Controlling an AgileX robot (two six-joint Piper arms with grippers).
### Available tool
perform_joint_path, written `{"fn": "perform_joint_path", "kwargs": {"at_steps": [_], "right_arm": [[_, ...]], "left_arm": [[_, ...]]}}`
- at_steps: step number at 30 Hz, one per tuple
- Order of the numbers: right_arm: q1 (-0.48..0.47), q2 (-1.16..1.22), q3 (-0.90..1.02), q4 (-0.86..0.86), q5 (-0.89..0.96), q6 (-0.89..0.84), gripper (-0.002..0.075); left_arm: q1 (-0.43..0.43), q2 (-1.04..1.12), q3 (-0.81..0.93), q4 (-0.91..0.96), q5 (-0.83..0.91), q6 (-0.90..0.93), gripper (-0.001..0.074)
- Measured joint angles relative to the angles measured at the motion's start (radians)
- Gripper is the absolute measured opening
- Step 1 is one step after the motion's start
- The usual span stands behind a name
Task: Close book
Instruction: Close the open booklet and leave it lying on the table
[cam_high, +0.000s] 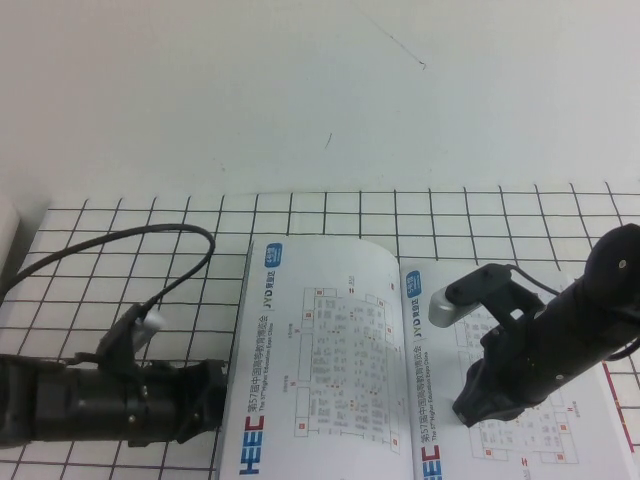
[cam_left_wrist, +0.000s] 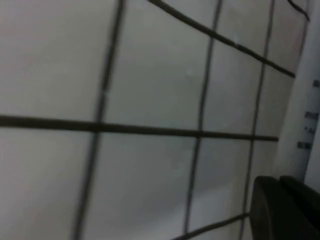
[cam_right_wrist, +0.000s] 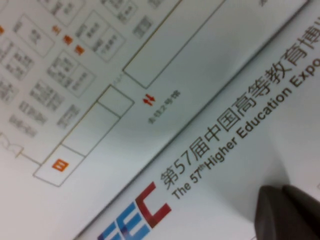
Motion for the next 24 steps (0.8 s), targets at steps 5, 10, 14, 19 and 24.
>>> {"fn": "perform_joint_path", "kwargs": {"at_steps": [5, 10, 14, 19, 24], "right_arm": [[0.000, 0.000, 0.000, -0.002, 0.000, 0.000, -0.0003], [0.000, 0.002, 0.000, -0.002, -0.012, -0.005, -0.0003], [0.000, 0.002, 0.000, -0.002, -0.027, -0.007, -0.0003], [0.000, 0.003, -0.002, -0.002, -0.027, -0.010, -0.0003], [0.000, 0.003, -0.004, 0.000, -0.027, -0.012, -0.0003]], "left_arm": [[-0.081, 0.022, -0.035, -0.009, 0.113, 0.063, -0.0004], [-0.162, 0.022, -0.129, -0.009, 0.261, 0.075, -0.0004], [-0.203, 0.022, -0.238, -0.009, 0.372, 0.042, -0.0004], [-0.235, -0.012, -0.352, 0.000, 0.418, -0.021, -0.0004], [-0.240, -0.109, -0.466, 0.007, 0.421, -0.056, -0.0004]]}}
